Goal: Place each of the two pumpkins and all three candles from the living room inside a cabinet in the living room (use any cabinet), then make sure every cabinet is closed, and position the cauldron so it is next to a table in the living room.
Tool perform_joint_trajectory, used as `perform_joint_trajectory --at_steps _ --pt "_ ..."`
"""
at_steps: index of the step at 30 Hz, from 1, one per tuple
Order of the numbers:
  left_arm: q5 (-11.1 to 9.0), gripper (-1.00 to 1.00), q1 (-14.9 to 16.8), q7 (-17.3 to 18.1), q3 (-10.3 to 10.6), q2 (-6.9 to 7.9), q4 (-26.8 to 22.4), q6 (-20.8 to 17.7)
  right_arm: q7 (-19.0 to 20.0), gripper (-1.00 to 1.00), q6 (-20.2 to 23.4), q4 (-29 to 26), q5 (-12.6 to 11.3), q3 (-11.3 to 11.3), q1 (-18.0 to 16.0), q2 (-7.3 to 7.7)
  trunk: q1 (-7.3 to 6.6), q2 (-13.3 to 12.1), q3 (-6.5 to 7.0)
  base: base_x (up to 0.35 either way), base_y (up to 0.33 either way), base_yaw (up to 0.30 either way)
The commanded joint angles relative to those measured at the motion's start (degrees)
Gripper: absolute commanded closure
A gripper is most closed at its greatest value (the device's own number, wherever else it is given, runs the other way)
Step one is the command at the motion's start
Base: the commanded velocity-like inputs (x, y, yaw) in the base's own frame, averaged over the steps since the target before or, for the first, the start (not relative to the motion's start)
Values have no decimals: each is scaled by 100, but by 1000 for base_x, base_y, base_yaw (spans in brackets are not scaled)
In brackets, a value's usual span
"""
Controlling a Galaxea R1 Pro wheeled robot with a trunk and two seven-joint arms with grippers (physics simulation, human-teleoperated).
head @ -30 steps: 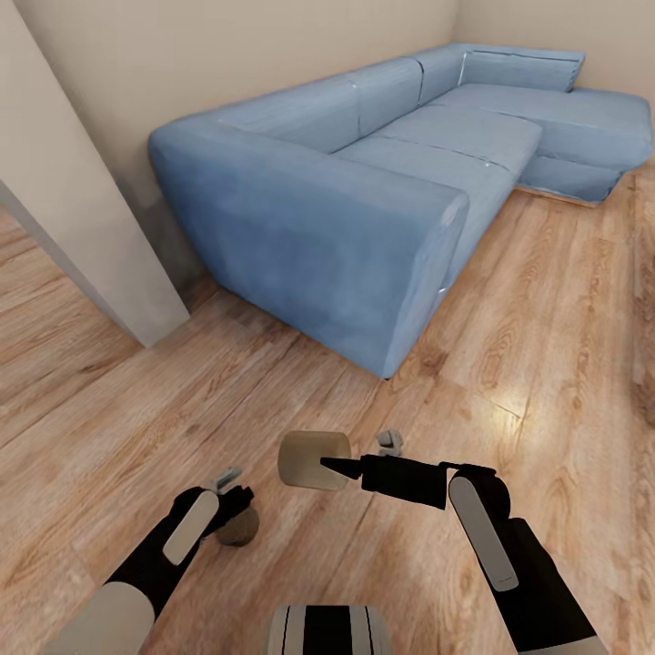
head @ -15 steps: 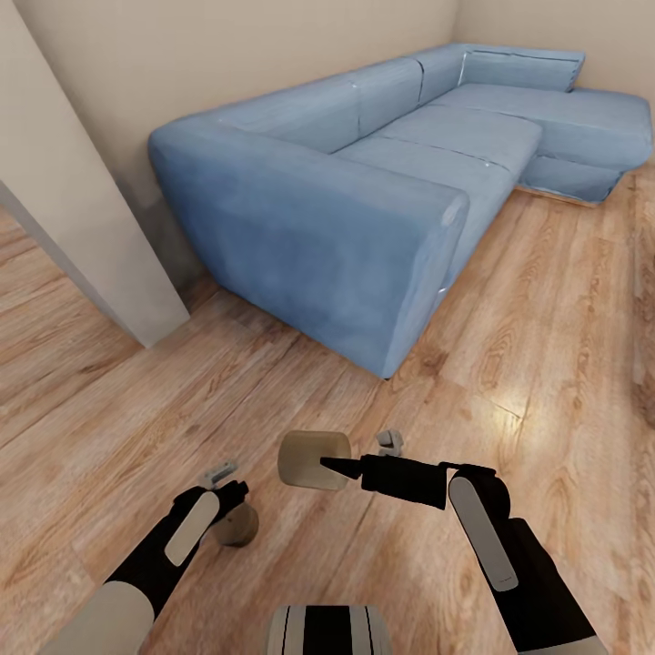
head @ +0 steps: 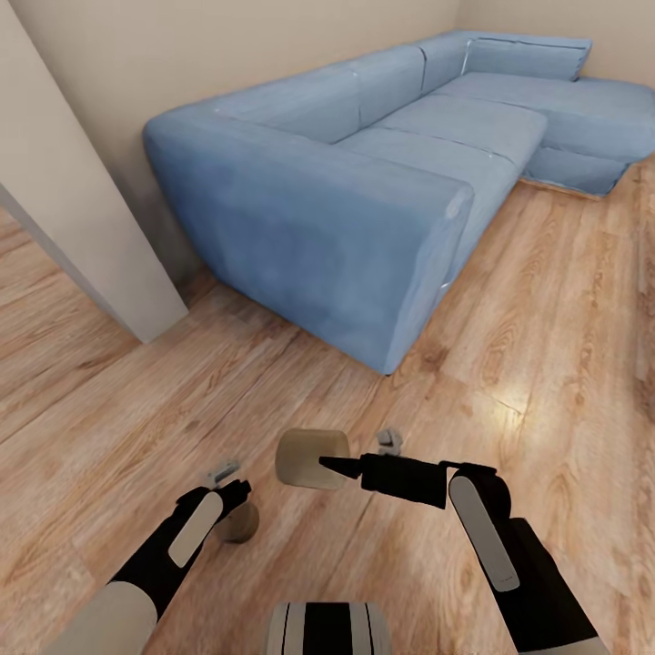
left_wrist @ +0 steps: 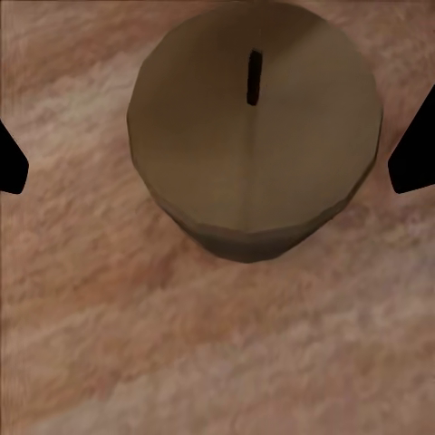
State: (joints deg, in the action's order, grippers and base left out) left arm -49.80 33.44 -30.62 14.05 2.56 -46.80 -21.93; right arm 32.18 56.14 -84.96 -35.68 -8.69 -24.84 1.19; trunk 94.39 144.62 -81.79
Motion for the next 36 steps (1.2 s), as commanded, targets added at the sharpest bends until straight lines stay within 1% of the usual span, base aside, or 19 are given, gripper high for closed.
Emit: perform_joint_trajectory --at_steps 1,3,4,6,10,13,14,19,23,25,27,36 --pt "-43 -100 2 -49 28 7 -8 -5 71 100 19 -25 13 -16 -3 3 1 3 -27 0 0 0" --pt "-40 -100 2 -49 28 7 -8 -1 318 100 60 -168 -2 -138 -3 15 6 6 -71 0 0 0" --pt "-40 -100 2 -49 31 7 -8 5 569 100 149 -272 -10 -254 -3 22 9 7 -93 0 0 0" --pt "-39 -100 2 -49 34 7 -9 48 909 100 232 -336 -14 -338 -3 27 14 10 -137 0 0 0" --pt "-38 -100 1 -49 36 7 -8 108 1607 100 301 -375 -17 -390 -3 30 14 10 -137 0 0 0" --pt "-38 -100 1 -49 46 7 -9 116 1899 100 299 -379 -17 -390 -3 30 14 10 -137 0 0 0" --pt "-38 -100 3 -49 59 7 -7 117 1943 100 297 -380 -17 -389 -3 30 14 10 -137 0 0 0" --pt "-31 -100 1 -49 134 7 -6 120 2012 100 293 -380 -17 -394 -3 30 27 17 -248 0 0 0" --pt "127 -100 1 -49 151 3 61 167 2020 100 293 -380 -17 -396 -3 30 37 22 -337 0 0 0" --pt "213 -100 3 -51 151 0 174 263 2020 100 293 -380 -17 -394 -3 30 37 22 -337 0 0 0" --pt "251 -100 1 -56 151 -1 281 362 2021 100 293 -375 -15 -394 -3 30 37 22 -337 0 0 0" --pt "261 -100 0 -58 157 -23 357 434 2017 100 293 -372 -16 -389 -3 30 37 22 -337 0 0 0"
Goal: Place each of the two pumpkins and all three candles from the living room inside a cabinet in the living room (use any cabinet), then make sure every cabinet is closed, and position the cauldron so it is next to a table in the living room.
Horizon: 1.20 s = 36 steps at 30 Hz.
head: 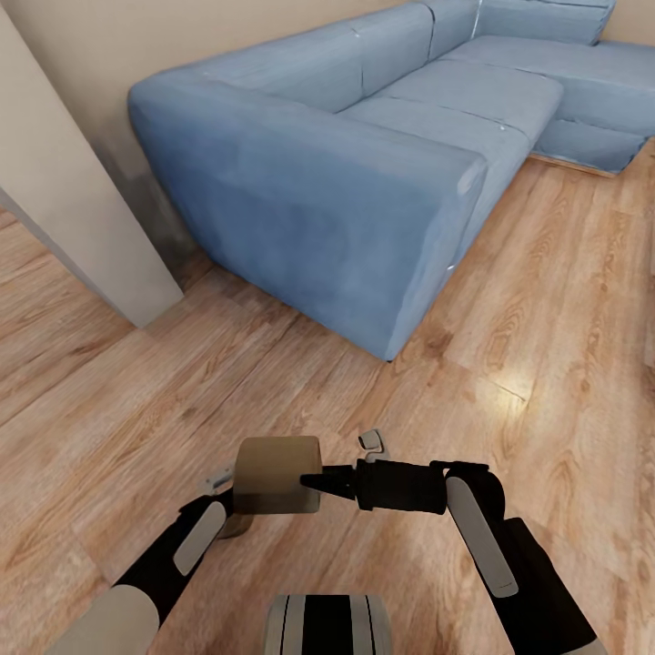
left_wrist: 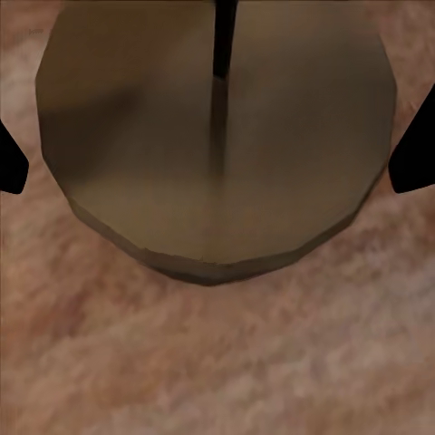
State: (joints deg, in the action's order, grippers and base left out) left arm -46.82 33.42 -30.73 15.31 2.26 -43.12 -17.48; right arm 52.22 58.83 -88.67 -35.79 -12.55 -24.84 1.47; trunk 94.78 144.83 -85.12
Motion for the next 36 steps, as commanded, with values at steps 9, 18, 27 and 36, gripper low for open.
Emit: perform_joint_trajectory --at_steps 9,18,27,36 --pt "-39 -100 0 -47 26 -6 27 -9 8 100 26 -1 1 1 -3 3 4 4 -48 0 0 0" --pt "-38 100 -1 -47 25 -11 40 -9 8 100 31 14 2 6 -3 2 7 6 -70 0 0 0" --pt "-28 100 -2 -47 17 -9 40 -9 -15 100 24 33 2 7 -3 -2 7 6 -70 0 0 0" --pt "-30 100 1 -45 16 -6 40 -9 -27 100 16 42 2 7 -3 0 7 6 -70 0 0 0"
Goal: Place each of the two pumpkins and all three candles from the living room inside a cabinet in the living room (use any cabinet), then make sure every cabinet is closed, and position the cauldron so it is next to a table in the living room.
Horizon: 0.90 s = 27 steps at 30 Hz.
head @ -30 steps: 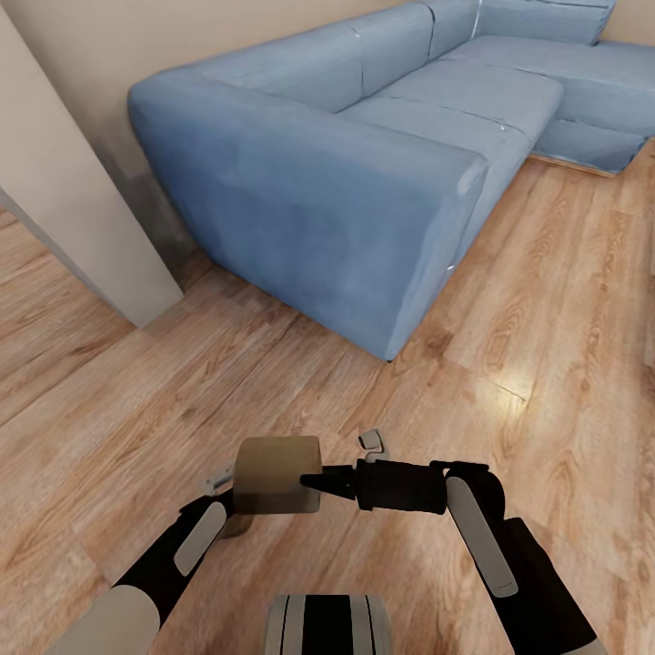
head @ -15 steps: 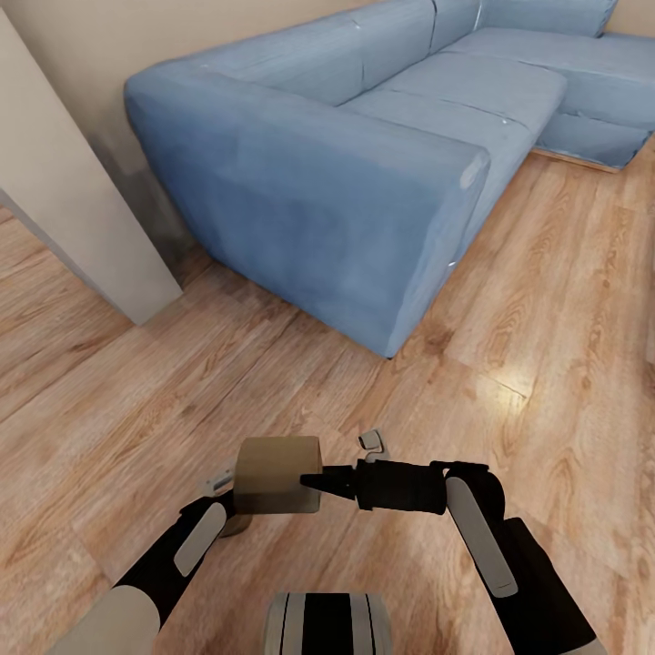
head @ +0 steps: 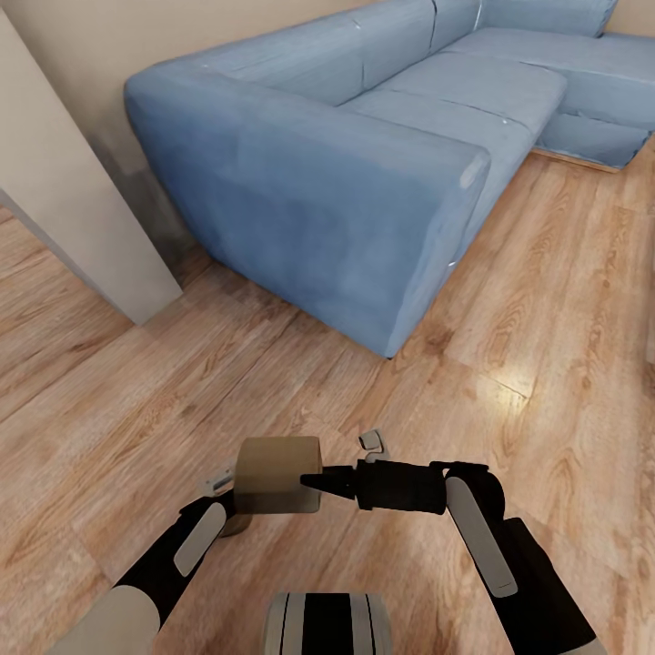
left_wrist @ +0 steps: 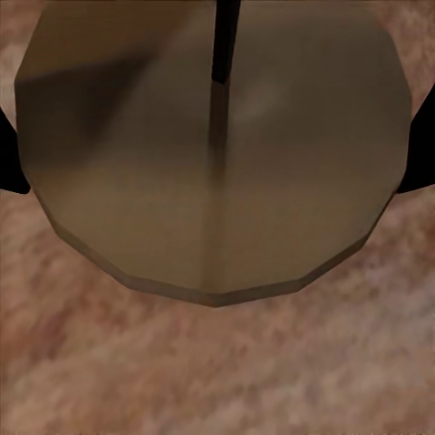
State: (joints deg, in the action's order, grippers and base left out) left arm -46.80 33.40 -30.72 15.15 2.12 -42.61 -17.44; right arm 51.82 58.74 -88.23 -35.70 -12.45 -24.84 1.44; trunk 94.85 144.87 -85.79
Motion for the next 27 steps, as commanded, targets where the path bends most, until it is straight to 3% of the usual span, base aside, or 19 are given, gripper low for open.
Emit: perform_joint_trajectory --at_steps 1,14,27 --pt "-31 100 2 -46 32 8 -10 -14 13 100 24 -1 -7 -3 -3 4 -1 1 -4 0 0 0" --pt "-39 100 -1 -31 32 8 -10 -14 13 100 23 -2 -7 -3 -3 3 -6 -1 41 0 0 0" --pt "-69 100 -1 27 40 38 -6 -22 23 100 12 33 -7 6 -3 1 -40 -19 329 0 0 0"
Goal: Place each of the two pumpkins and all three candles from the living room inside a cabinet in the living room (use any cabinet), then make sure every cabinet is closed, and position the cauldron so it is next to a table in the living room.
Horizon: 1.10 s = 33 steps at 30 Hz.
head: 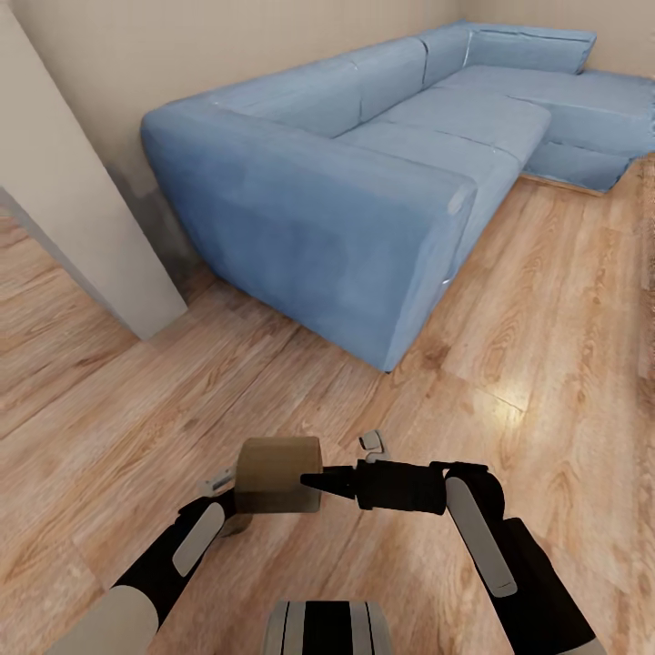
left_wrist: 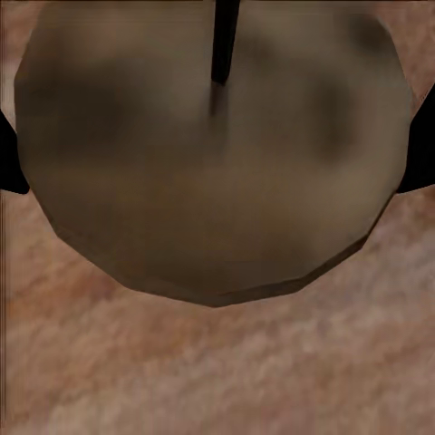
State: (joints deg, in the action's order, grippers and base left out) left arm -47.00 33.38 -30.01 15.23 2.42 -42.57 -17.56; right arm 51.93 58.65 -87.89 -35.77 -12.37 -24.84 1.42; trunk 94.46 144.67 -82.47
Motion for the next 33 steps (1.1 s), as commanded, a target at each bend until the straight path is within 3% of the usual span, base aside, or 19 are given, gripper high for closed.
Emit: perform_joint_trajectory --at_steps 1,4,9,15,17,21,25,28,31,33 --pt "-54 100 2 -42 32 21 -8 -10 23 100 19 9 -2 1 -3 4 -3 0 19 0 0 0" --pt "-60 100 2 -30 1 57 139 -14 47 100 16 23 -13 10 -3 24 -11 -4 85 0 0 0" --pt "-92 100 2 13 -32 204 374 -23 102 100 12 33 -73 15 -3 244 -24 -11 196 0 0 0" --pt "-331 100 -4 857 -53 686 401 -64 252 100 1 126 -136 35 -3 431 -39 -19 329 0 0 0" --pt "-607 100 -16 1040 -50 902 390 -93 265 100 -1 213 -139 114 -3 451 -44 -21 373 0 0 0" --pt "-1083 100 -39 1121 -42 1127 321 -211 273 100 -2 275 -140 228 -3 462 -55 -27 462 0 0 0" --pt "-1292 100 -52 1142 -43 1262 -5 -636 271 100 -3 291 -134 249 -3 464 -65 -32 551 0 0 0" --pt "-1489 100 -118 1146 -45 1417 -727 -980 264 100 -4 350 -132 258 -3 462 -73 -36 617 0 0 0" --pt "-1954 100 -384 1138 -46 1671 -1592 -1319 259 100 -9 475 -132 267 -3 457 -81 -40 684 0 0 0" --pt "-2504 100 -613 1114 -52 1919 -2237 -1550 218 100 -9 522 -130 336 -3 456 -86 -43 728 0 0 0"
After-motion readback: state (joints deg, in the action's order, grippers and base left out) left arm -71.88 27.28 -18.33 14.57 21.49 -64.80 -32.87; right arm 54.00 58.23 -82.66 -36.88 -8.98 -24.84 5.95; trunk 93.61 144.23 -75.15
